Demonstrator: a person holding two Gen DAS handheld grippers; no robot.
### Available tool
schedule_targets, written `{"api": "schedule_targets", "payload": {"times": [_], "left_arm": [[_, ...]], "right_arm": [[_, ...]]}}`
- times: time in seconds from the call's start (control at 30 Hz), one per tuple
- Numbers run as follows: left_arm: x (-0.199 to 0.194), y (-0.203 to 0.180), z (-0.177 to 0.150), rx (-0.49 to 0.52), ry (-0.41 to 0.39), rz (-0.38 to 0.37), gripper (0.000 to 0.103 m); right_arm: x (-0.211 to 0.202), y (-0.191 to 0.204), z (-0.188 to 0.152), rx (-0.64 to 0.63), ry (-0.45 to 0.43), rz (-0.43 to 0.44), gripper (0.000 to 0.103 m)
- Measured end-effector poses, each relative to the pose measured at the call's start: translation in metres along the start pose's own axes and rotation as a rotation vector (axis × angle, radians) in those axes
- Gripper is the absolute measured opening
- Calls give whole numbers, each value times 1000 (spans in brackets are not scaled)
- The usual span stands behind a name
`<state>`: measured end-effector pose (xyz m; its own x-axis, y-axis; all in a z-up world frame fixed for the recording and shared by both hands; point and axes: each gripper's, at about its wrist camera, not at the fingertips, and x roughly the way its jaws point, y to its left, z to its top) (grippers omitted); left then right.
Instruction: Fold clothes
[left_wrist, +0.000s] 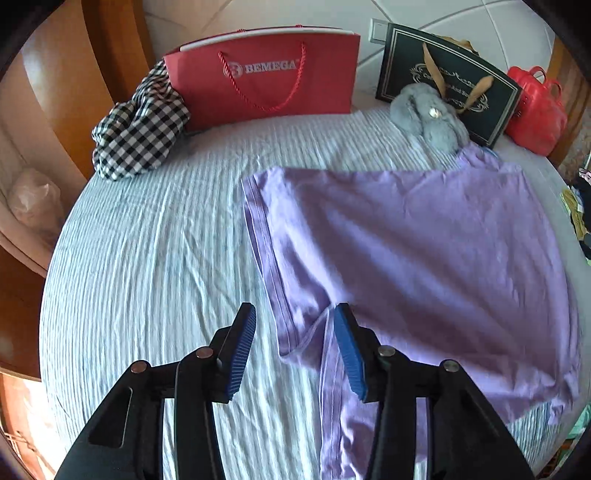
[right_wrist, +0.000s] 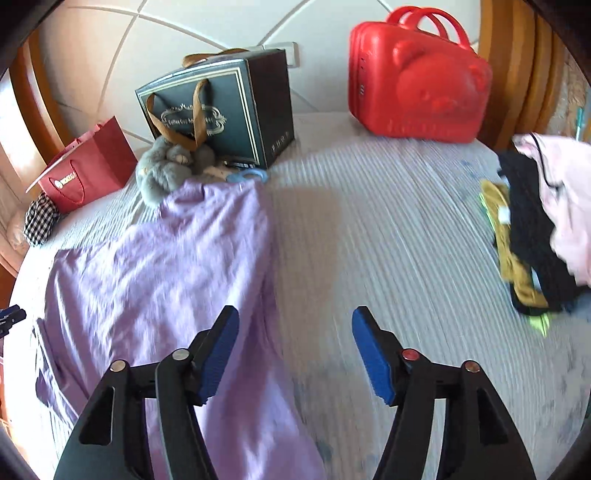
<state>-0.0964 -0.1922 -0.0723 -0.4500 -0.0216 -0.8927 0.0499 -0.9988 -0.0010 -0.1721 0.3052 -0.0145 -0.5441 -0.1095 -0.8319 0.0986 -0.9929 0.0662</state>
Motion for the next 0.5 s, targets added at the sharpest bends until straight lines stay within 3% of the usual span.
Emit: {"api": "schedule_targets", "payload": {"times": [0.07, 0.1, 0.37, 0.5], "left_arm": [[-4, -3, -25, 1, 23, -38, 45], [-5, -5, -36, 4, 32, -57, 45], [0, -26, -93, -6, 70, -150, 46], [0, -41, -97, -22, 13, -114, 51]], "right_arm": [[-15, -9, -33, 31, 27, -8, 87], [-21, -13, -48, 46, 34, -12, 88], [-48, -24, -132, 78, 34, 12, 88], [-58, -25, -154, 45, 26, 59, 88]]}}
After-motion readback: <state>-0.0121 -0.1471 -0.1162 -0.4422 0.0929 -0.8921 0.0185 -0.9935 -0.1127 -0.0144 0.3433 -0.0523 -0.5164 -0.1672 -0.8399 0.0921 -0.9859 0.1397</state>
